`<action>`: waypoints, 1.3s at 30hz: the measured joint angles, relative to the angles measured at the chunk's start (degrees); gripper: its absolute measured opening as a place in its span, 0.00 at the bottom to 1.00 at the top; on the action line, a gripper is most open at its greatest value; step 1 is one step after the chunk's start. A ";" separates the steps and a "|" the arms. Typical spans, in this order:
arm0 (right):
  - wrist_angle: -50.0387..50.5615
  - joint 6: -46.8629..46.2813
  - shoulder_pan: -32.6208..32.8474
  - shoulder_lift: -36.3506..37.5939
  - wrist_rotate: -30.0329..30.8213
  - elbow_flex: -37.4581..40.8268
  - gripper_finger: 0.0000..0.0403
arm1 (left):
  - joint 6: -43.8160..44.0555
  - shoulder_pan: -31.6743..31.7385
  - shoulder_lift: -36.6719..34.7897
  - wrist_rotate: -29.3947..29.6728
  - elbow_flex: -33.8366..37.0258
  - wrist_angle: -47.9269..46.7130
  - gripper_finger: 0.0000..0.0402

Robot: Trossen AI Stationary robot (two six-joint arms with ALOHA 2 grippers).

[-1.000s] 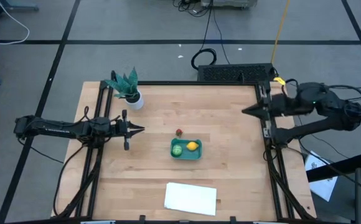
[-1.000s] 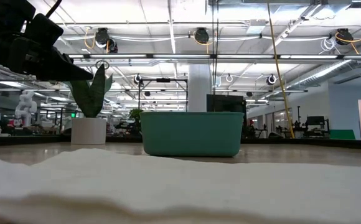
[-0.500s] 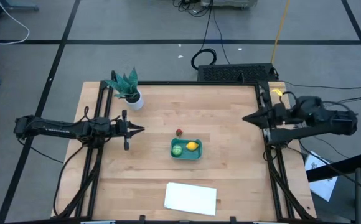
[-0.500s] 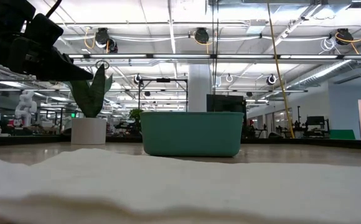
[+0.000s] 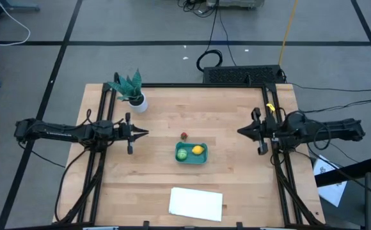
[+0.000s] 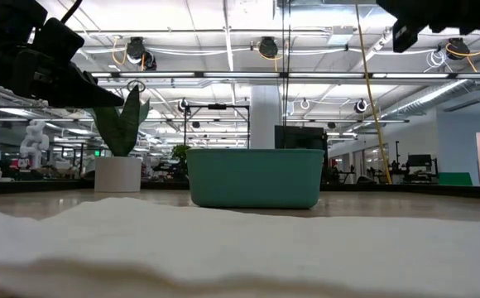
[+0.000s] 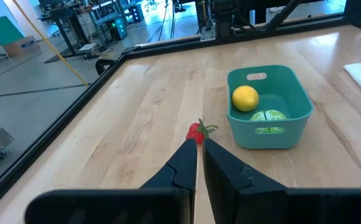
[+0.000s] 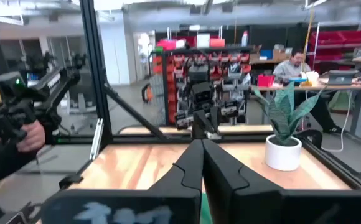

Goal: Pick and placing Produce into tupperware
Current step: Put the strawberry into the blue bin

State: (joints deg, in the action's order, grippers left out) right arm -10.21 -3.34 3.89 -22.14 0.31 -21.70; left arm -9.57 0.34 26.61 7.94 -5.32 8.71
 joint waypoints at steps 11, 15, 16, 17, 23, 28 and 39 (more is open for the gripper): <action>-5.88 -1.37 -2.02 4.11 -0.10 8.13 0.00 | -0.01 0.00 0.00 -0.02 0.00 0.02 0.08; -5.93 -1.53 -2.02 4.77 -0.12 9.29 0.00 | -0.02 0.00 0.00 -0.02 0.00 0.02 0.08; -5.94 -1.58 -2.02 4.91 -0.12 9.61 0.00 | -0.02 0.00 0.00 -0.02 0.00 0.02 0.08; -6.26 -1.60 -2.02 5.01 -0.14 10.05 0.00 | -0.02 0.00 0.00 -0.02 0.00 0.02 0.08; -11.37 -2.54 -2.04 5.06 -0.14 13.68 0.00 | -0.35 0.00 0.00 0.00 0.00 0.02 0.08; -17.31 -3.08 -2.04 5.06 -0.26 17.88 0.00 | -0.91 0.00 0.00 0.02 0.00 0.02 0.08; -18.82 -2.15 -2.04 5.04 -0.36 19.72 0.00 | -0.46 0.00 0.00 0.61 0.00 1.93 0.08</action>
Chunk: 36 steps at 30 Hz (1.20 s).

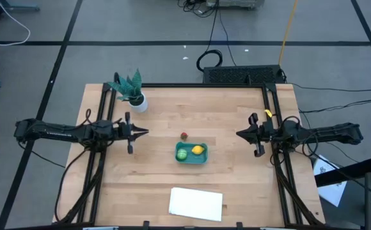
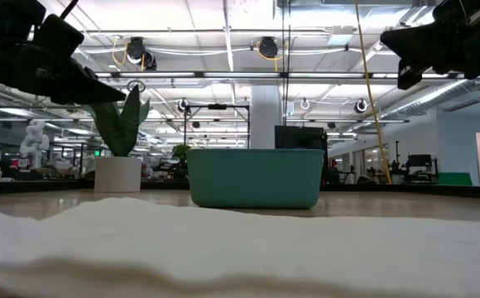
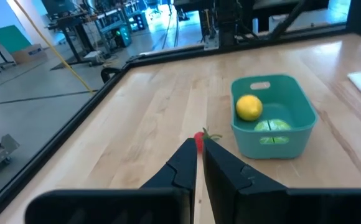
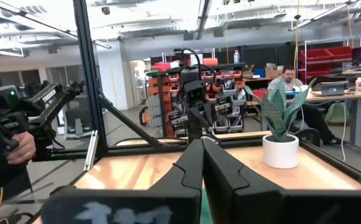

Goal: Pick and placing Produce into tupperware
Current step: Put the strawberry into the blue bin

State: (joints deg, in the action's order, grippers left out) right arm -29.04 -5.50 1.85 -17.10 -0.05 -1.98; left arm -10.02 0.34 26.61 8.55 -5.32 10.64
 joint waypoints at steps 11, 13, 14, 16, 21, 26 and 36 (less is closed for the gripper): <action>0.13 1.88 0.02 -0.23 -0.01 0.11 0.00 | 2.67 0.00 0.02 2.47 -3.36 -0.68 0.08; 0.13 1.62 0.02 -0.25 -0.01 0.11 0.00 | 2.39 0.00 0.04 2.49 -5.59 -2.10 0.08; 0.15 1.64 0.02 -0.27 -0.01 0.11 0.00 | 1.99 0.00 0.29 2.52 -6.79 -2.34 0.08; 0.15 1.66 0.02 -0.27 -0.01 0.11 0.00 | 1.29 0.03 1.13 2.54 -9.48 -2.35 0.08; 0.47 1.66 0.02 -0.27 -0.01 0.15 0.00 | 0.78 2.09 6.24 2.57 -19.19 -8.88 0.08; 0.74 1.66 0.02 -0.27 -0.01 0.17 0.00 | 2.08 6.91 15.36 2.17 -29.67 -18.04 0.08; 1.46 1.66 0.02 -0.27 -0.01 0.17 0.00 | -0.47 16.57 35.59 -14.57 -50.21 -33.29 0.08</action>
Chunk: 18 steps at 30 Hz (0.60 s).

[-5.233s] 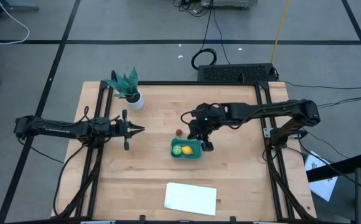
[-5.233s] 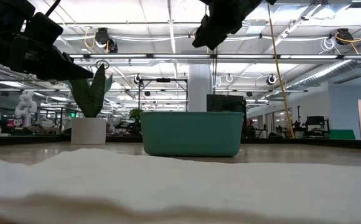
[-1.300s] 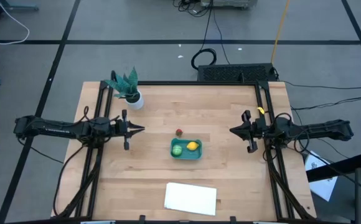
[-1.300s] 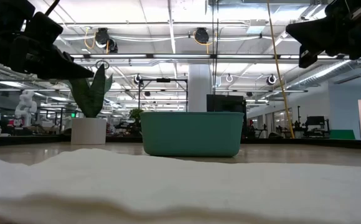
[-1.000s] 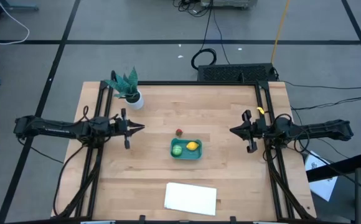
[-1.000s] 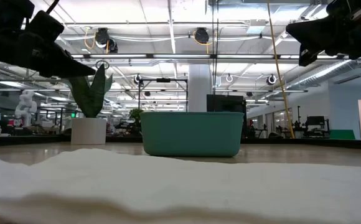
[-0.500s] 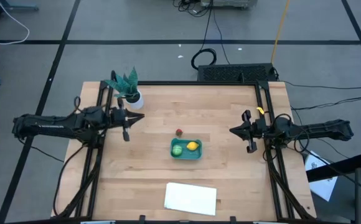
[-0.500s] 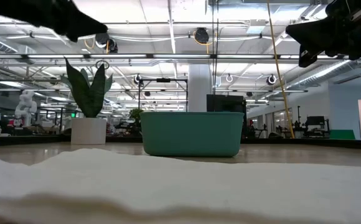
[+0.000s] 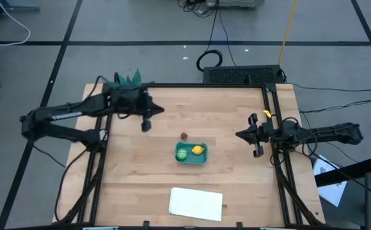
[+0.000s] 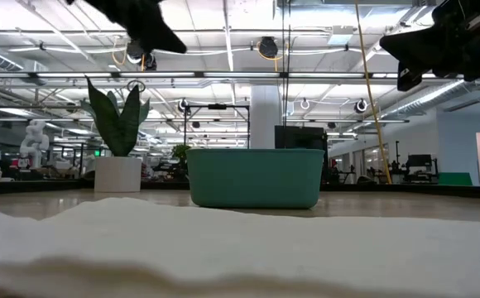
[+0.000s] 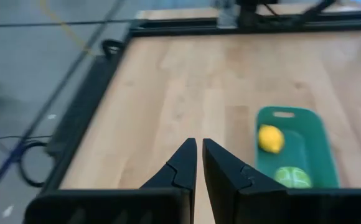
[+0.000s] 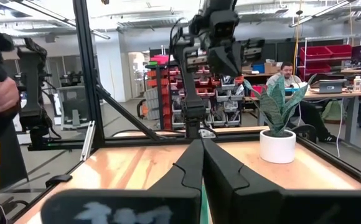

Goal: Pick and placing Produce into tupperware
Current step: Put the strawberry into the blue bin

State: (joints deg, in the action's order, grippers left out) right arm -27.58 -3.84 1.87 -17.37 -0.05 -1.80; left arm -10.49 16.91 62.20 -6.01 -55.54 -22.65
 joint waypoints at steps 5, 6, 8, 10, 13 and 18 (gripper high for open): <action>1.39 0.00 0.00 -0.02 -0.01 0.00 0.00 | -2.85 2.08 8.76 -6.65 -8.67 -4.99 0.08; 1.57 -0.01 0.00 -0.02 0.00 0.00 0.00 | -3.51 2.40 10.33 -7.52 -10.37 -6.31 0.08; 2.16 0.00 0.00 0.00 -0.02 0.02 0.00 | -4.87 2.92 13.49 -9.26 -13.88 -8.70 0.08; 2.84 0.00 0.00 -0.02 -0.01 0.04 0.00 | -6.76 3.48 16.41 -10.53 -17.14 -11.12 0.08; 3.68 0.00 0.00 0.00 0.00 0.04 0.00 | -9.64 4.12 20.57 -12.62 -21.83 -14.37 0.08; 4.35 0.00 0.00 -0.02 -0.01 0.04 0.00 | -15.15 5.08 26.86 -16.74 -29.50 -20.28 0.08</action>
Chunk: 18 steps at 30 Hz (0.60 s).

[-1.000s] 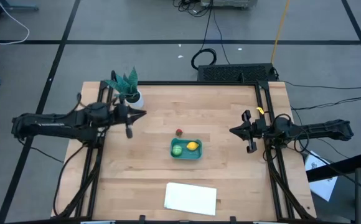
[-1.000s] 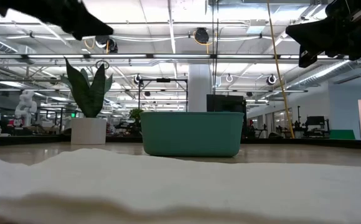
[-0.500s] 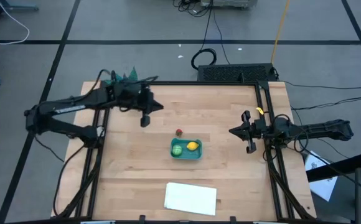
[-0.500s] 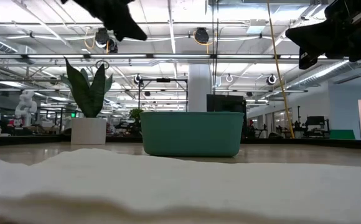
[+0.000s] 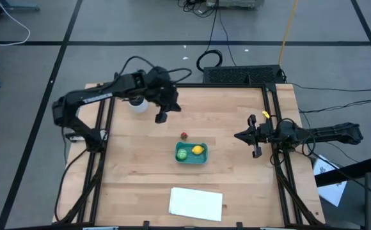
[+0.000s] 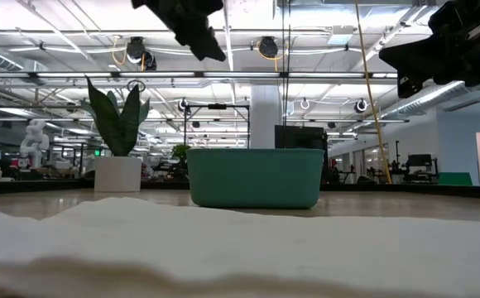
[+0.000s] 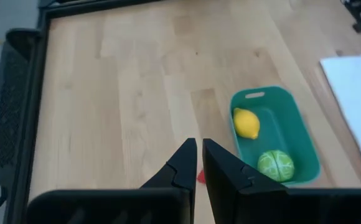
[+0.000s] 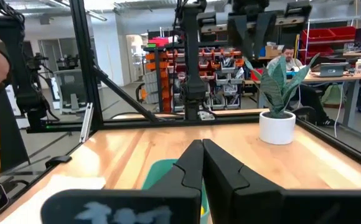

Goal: Pick and placing Produce into tupperware
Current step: Put the strawberry into the blue bin

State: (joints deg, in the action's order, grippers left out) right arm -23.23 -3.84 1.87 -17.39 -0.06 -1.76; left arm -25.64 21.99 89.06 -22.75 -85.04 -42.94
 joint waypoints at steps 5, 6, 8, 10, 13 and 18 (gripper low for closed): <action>0.04 0.00 0.00 0.00 -0.01 0.00 0.00 | -7.10 0.12 5.15 -0.43 -5.80 -2.81 0.08; 0.06 0.02 0.00 0.00 -0.01 0.00 0.00 | -8.45 0.12 6.21 -1.03 -6.94 -3.17 0.08; 0.10 0.02 0.01 -0.06 0.00 0.00 0.00 | -11.61 0.12 8.34 -2.82 -8.87 -4.25 0.08; 0.18 0.02 0.00 -0.46 -0.01 0.00 0.00 | -14.69 0.12 10.40 -4.33 -10.66 -5.58 0.08; 0.18 0.02 0.02 -1.30 0.01 0.00 0.00 | -18.29 0.11 13.29 -6.27 -12.78 -6.78 0.08; 0.14 0.02 0.02 -2.81 0.00 0.00 0.00 | -22.44 -0.17 17.69 -6.40 -14.98 -7.15 0.03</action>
State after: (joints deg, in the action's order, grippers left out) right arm -23.09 -3.81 1.89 -20.20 -0.06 -1.76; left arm -48.08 21.82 106.75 -29.15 -100.01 -50.09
